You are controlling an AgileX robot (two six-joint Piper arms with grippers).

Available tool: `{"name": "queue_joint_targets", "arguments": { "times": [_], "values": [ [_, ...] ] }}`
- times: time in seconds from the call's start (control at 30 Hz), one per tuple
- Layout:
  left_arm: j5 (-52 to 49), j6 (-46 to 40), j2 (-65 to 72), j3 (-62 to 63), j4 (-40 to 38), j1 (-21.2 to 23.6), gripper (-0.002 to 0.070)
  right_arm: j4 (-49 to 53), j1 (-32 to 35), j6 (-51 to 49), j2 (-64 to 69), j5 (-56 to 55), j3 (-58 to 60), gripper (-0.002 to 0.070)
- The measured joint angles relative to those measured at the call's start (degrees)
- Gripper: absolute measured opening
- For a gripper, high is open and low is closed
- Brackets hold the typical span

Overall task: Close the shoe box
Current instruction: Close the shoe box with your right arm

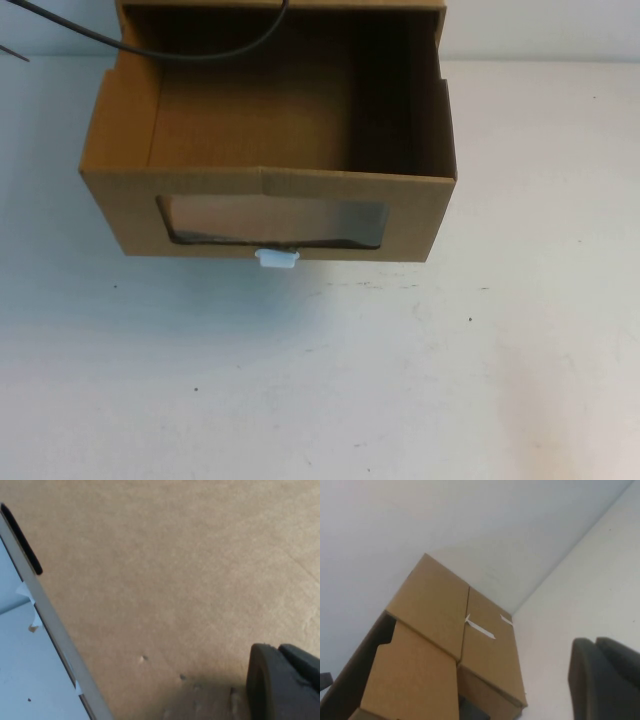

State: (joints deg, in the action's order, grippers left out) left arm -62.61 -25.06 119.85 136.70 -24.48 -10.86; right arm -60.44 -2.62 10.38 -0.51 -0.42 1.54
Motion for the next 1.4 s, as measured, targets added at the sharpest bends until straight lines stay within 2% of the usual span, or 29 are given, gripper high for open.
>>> {"name": "queue_joint_targets", "arguments": {
  "times": [0.1,0.27,0.37,0.47,0.67,0.8,0.9,1.03,1.13,1.23,1.4],
  "values": [
    [0.0,0.0,0.0,0.0,0.0,0.0,-0.0002,-0.4,0.0,0.0,0.0,2.5,-0.1,-0.0011],
    [0.1,0.0,0.0,0.0,0.1,0.0,-0.0002,4.6,0.0,0.0,5.3,21.1,-9.8,-0.0011],
    [0.1,0.0,0.0,0.0,0.3,0.0,-0.0002,11.4,0.0,0.3,15.9,34.3,-20.2,-0.0011],
    [0.1,0.1,0.0,0.0,0.3,0.0,-0.0002,15.1,0.0,4.7,28.5,44.3,-29.5,-0.0011],
    [0.2,0.2,0.0,0.0,0.3,0.0,-0.0002,16.8,-0.2,12.8,48.9,52.7,-47.2,-0.0011],
    [0.2,0.3,0.0,0.0,0.3,0.0,-0.0002,18.7,-6.9,13.8,58.4,51.1,-56.1,-0.0011],
    [0.3,0.4,0.0,0.0,0.3,0.0,-0.0002,23.0,-17.2,11.1,62.5,45.9,-60.4,-0.0011],
    [0.4,0.4,0.0,0.0,0.3,0.0,-0.0002,33.4,-31.9,2.7,68.3,37.7,-63.5,-0.0011],
    [0.4,0.4,0.0,0.0,0.3,0.0,-0.0002,36.6,-39.1,-0.5,73.1,30.7,-64.3,-0.0011],
    [0.5,0.5,0.0,0.0,0.3,0.0,-0.0002,36.8,-42.4,-1.2,77.4,26.2,-66.0,-0.0011],
    [0.6,0.6,0.0,0.0,0.3,0.0,-0.0002,36.9,-43.0,-1.3,83.6,23.6,-70.3,-0.0011]
  ]
}}
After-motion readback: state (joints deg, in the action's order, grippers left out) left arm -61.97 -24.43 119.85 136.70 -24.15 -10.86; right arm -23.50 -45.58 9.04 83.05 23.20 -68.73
